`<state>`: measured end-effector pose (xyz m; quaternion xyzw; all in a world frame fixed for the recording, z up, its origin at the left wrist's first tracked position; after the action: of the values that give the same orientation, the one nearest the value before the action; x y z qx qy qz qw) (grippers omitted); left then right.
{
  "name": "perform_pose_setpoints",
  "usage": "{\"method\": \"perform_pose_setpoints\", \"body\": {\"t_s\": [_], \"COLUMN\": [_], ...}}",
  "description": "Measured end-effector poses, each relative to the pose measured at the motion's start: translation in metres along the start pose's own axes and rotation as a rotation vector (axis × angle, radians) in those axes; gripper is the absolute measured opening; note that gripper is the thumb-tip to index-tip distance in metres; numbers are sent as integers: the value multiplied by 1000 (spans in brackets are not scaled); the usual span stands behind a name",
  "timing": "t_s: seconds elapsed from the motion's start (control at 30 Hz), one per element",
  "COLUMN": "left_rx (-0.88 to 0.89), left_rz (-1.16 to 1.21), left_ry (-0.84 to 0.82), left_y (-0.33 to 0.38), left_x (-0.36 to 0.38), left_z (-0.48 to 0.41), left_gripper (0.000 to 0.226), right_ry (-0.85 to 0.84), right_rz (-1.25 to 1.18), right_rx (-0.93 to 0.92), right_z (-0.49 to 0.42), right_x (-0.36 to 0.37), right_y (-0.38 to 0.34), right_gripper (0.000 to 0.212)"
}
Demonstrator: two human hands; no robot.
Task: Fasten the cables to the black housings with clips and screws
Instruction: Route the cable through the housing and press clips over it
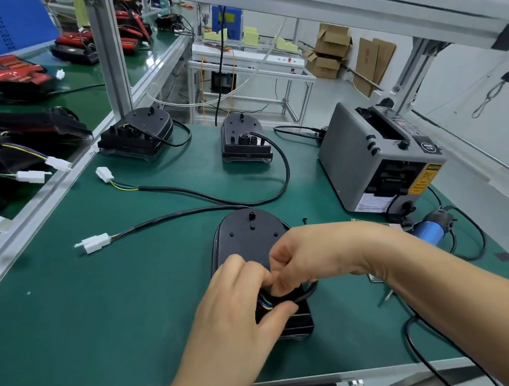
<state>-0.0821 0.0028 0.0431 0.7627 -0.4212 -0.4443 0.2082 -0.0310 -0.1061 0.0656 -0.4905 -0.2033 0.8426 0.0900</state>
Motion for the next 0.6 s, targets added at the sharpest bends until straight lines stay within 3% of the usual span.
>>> {"method": "perform_pose_setpoints", "body": {"t_s": [0.17, 0.3, 0.6], "left_rx": [193, 393, 436], "left_rz": [73, -49, -64], "left_ry": [50, 129, 190], "left_y": [5, 7, 3], "left_x": [-7, -7, -7], "left_z": [3, 15, 21], "left_gripper": [9, 5, 12], "right_ry": [-26, -53, -48], "right_rz": [-46, -65, -219], "right_rx": [11, 31, -15], "right_z": [3, 2, 1], "right_x": [1, 1, 5], "right_y": [-1, -1, 7], "right_gripper": [15, 17, 14]}}
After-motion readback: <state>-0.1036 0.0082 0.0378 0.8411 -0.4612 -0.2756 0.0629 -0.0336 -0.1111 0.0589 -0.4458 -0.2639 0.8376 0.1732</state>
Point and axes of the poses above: each hand's wrist, its own z-axis away from the middle knuckle, its own x-axis out of the palm, y = z × x, the point moved 7 cm from there along -z, towards the middle knuckle, and after that the axes turned 11 degrees about y, right-handed, at the moved point
